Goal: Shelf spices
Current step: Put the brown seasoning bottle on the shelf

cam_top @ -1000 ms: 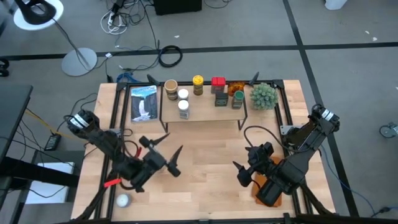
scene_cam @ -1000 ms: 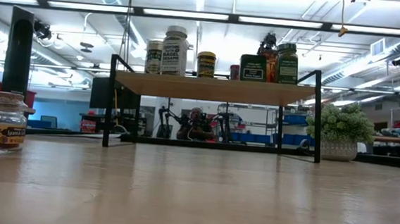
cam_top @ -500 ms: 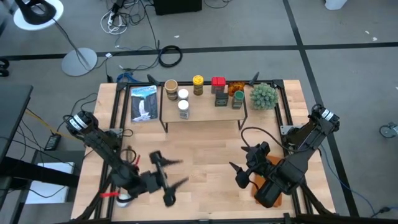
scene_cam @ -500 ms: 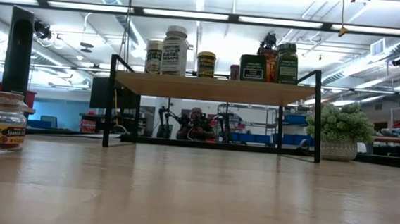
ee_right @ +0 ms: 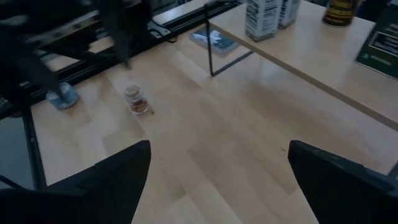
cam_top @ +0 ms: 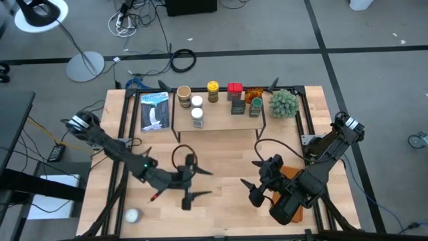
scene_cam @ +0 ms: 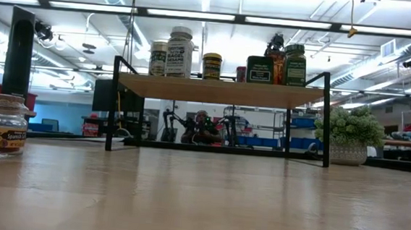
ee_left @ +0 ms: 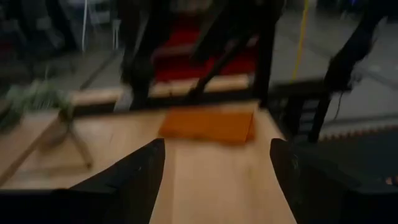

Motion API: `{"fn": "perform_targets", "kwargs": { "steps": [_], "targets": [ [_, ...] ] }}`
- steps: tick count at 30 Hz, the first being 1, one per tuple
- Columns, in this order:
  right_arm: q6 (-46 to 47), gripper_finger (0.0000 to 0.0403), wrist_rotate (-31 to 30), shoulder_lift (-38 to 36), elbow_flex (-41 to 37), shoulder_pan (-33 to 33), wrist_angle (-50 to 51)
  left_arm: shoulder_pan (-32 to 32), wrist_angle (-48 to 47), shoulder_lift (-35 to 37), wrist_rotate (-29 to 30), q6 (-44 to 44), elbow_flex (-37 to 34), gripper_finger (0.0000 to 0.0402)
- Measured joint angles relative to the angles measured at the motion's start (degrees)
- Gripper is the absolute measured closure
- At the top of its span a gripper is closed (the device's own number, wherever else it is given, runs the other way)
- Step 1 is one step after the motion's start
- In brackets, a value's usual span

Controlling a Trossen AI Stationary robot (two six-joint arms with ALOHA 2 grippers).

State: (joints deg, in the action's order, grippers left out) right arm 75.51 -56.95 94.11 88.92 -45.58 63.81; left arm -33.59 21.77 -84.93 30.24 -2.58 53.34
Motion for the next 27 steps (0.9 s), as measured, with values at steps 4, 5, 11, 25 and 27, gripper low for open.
{"fn": "perform_targets", "kwargs": {
  "steps": [4,5,11,25,27],
  "targets": [
    [-1.81,0.0023,0.04,0.00,0.00,0.00,-1.57,1.35,-16.90,6.07,-0.35,-7.62,0.00,0.0106],
    [-1.93,0.0023,0.04,0.11,0.00,0.00,-1.70,1.38,-21.16,7.65,-0.34,-9.83,0.00,0.0106],
    [-2.25,0.0025,-0.04,0.44,-0.48,0.78,-2.21,-0.53,-42.36,15.48,-0.09,-23.09,0.02,0.0106],
    [-2.19,0.0025,0.89,0.48,-17.55,4.30,-21.11,-4.00,-65.82,15.87,-5.97,-38.99,0.00,0.0106],
    [-2.18,0.0025,2.15,0.48,-20.16,4.54,-24.58,-4.04,-66.37,15.36,-6.09,-40.58,-0.36,0.0106]
  ]
}}
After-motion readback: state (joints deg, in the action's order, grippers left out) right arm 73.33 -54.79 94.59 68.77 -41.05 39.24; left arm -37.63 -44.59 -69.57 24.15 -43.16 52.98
